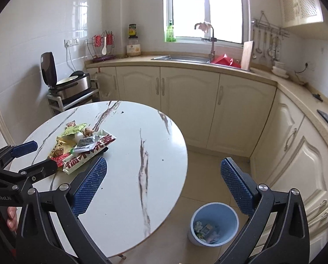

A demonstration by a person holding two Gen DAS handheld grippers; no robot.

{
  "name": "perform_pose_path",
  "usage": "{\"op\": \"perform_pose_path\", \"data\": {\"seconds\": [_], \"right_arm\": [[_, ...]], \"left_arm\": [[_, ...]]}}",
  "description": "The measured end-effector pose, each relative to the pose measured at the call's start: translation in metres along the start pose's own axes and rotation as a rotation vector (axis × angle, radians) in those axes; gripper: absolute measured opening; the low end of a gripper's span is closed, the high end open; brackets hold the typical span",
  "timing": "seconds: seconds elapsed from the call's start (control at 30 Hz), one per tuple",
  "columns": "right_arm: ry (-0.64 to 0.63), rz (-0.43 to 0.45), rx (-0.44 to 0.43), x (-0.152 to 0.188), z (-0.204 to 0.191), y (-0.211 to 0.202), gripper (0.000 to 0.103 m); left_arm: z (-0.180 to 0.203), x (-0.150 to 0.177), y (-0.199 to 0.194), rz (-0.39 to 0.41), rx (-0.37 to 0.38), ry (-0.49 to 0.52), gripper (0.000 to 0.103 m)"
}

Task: Collect trash

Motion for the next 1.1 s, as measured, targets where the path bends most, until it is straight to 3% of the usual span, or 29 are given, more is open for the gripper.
{"op": "perform_pose_path", "data": {"seconds": [0.2,0.43,0.5,0.57,0.63,0.83,0.87,0.97,1.1], "right_arm": [[0.007,-0.080,0.046,0.012,-0.015,0.052,0.103],[0.036,-0.108,0.082,0.016,-0.007,0.076,0.103],[0.037,-0.107,0.101,0.015,-0.003,0.080,0.103],[0.031,-0.094,0.129,0.010,0.000,0.083,0.103],[0.032,-0.099,0.141,0.010,0.001,0.087,0.103],[0.059,-0.130,0.162,0.013,0.002,0.100,0.103],[0.063,-0.134,0.163,0.014,0.002,0.100,0.103],[0.071,-0.132,0.152,0.013,-0.002,0.098,0.103],[0.071,-0.133,0.121,0.014,-0.014,0.092,0.103]], "left_arm": [[0.000,-0.035,0.037,-0.070,-0.017,0.058,0.102],[-0.011,-0.070,0.080,-0.104,-0.010,0.081,0.099],[-0.014,-0.074,0.098,-0.125,0.016,0.078,0.091],[-0.022,-0.076,0.117,-0.161,0.032,0.057,0.072],[-0.022,-0.077,0.133,-0.188,0.061,0.040,0.068],[-0.021,-0.091,0.152,-0.202,0.070,0.062,0.036],[-0.023,-0.096,0.152,-0.190,0.051,0.066,0.005],[-0.023,-0.101,0.149,-0.180,0.082,0.065,0.004],[-0.025,-0.091,0.141,-0.170,0.057,0.083,0.003]]}}
Point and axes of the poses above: each gripper's, at about its wrist camera, not at the fingertips, and y roughly the way its jaws point, z to its right, x to its underside, the point moved 8 cm from there along y, roughly the way its jaws point, and after that the axes turned 12 degrees about y, right-handed, at the moved point
